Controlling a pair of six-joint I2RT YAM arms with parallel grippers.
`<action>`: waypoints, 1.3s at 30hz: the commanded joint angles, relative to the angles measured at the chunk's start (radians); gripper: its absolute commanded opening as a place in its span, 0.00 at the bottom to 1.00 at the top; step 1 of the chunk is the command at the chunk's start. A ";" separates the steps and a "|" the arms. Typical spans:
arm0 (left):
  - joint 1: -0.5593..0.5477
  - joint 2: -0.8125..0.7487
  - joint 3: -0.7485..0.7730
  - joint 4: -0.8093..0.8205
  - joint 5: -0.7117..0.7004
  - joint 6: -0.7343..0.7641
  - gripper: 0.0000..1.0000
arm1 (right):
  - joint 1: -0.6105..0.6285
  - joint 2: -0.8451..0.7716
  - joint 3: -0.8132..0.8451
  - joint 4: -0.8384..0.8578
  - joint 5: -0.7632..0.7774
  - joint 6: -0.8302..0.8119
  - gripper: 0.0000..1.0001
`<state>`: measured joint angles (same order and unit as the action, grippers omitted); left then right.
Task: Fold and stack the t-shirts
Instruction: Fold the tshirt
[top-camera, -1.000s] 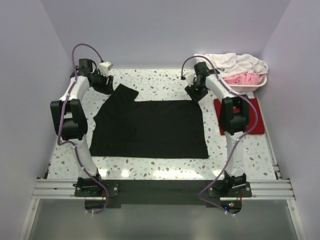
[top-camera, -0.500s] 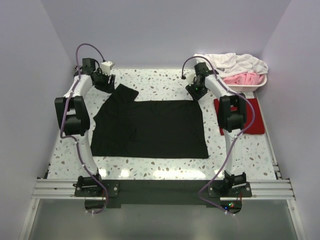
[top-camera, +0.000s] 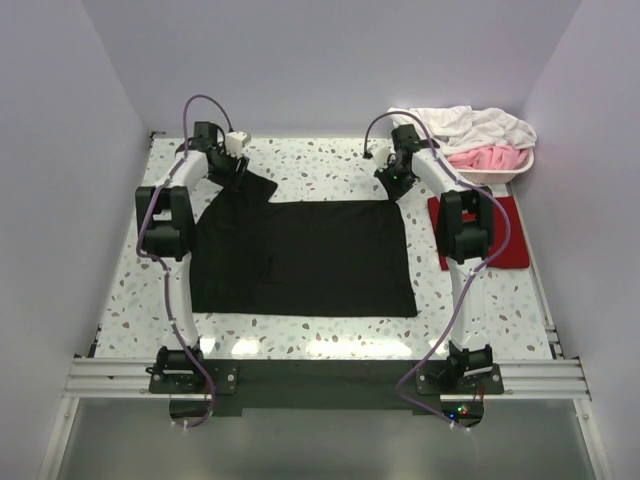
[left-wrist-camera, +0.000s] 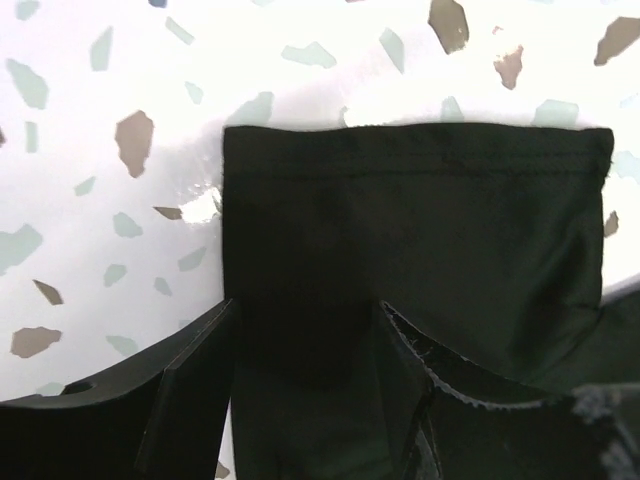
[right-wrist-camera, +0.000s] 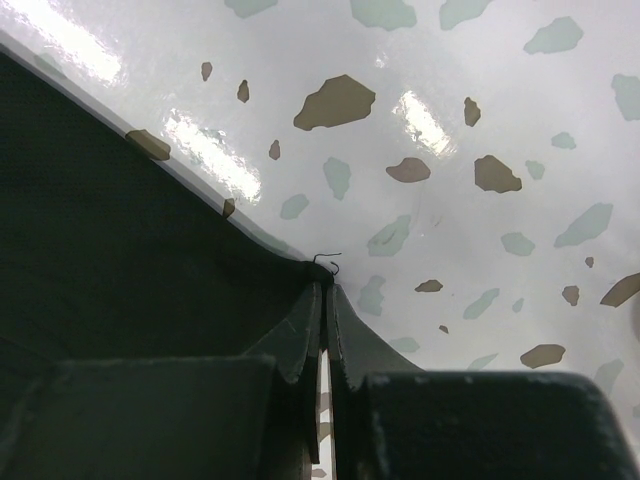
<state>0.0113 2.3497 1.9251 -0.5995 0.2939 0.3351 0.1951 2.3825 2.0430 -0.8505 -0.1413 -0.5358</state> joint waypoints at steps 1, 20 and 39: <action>0.006 0.013 0.060 0.052 -0.071 -0.039 0.59 | -0.005 0.024 0.000 -0.019 -0.021 -0.015 0.00; 0.010 0.086 0.110 -0.013 -0.042 -0.036 0.41 | -0.005 0.009 -0.026 0.008 0.014 -0.013 0.00; 0.073 0.020 0.089 -0.053 0.036 -0.131 0.52 | -0.006 -0.009 -0.055 0.021 0.016 -0.021 0.00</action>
<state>0.0452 2.4176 2.0308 -0.6147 0.2920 0.2523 0.1947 2.3745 2.0228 -0.8330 -0.1406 -0.5430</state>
